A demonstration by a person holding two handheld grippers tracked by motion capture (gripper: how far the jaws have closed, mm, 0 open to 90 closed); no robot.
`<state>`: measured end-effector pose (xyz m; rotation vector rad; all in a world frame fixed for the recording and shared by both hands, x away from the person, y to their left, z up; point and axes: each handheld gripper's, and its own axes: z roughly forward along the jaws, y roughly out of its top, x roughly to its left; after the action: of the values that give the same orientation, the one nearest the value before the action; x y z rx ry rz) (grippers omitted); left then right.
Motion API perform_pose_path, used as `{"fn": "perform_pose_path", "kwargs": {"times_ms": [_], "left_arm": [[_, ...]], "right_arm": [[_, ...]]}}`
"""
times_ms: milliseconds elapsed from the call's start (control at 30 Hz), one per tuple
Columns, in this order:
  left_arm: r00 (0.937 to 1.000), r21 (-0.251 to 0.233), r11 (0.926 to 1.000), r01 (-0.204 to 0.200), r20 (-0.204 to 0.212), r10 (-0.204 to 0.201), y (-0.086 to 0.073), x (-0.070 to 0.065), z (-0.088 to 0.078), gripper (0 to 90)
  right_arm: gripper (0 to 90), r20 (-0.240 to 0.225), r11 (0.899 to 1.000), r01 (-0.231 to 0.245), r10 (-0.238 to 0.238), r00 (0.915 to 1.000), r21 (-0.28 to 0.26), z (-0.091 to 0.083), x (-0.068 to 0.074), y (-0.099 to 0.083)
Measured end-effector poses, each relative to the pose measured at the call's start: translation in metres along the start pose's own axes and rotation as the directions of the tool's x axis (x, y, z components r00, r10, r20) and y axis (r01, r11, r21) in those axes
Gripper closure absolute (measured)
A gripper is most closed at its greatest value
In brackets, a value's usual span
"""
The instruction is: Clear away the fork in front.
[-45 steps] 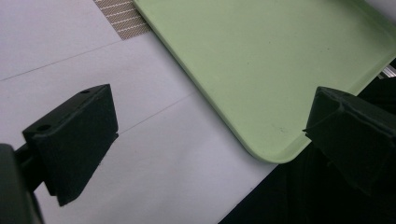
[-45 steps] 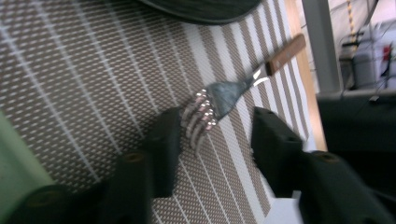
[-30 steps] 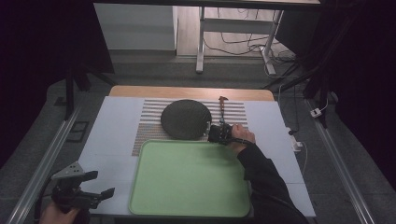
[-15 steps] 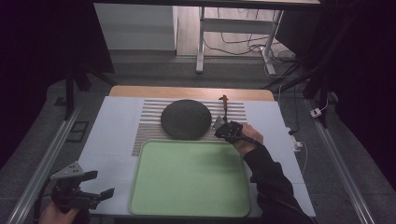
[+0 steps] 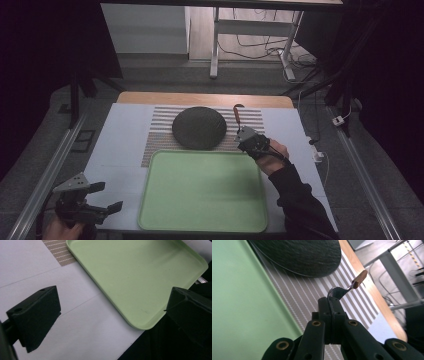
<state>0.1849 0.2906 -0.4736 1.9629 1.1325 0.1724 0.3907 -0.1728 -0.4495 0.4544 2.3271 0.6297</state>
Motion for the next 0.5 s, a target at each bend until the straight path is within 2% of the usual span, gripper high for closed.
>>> {"fn": "perform_pose_path", "kwargs": {"times_ms": [133,267,500], "left_arm": [[0.9999,-0.002,0.9999,-0.011,-0.003,0.011,0.001,-0.001,0.000,0.0],[0.9998,-0.006,0.9998,-0.019,-0.003,0.019,0.003,-0.002,0.001,0.0],[0.9967,-0.007,0.9985,-0.055,0.060,0.055,0.009,-0.005,0.009,0.0]], "right_arm": [[90.0,-0.036,0.998,-0.043,0.041,0.9985,-0.037,-0.011,0.000,-0.003],[90.0,-0.082,0.991,-0.097,0.089,0.9926,-0.088,-0.026,0.001,-0.009],[90.0,-0.161,0.969,-0.184,0.158,0.9742,-0.163,-0.051,0.003,-0.017]]}}
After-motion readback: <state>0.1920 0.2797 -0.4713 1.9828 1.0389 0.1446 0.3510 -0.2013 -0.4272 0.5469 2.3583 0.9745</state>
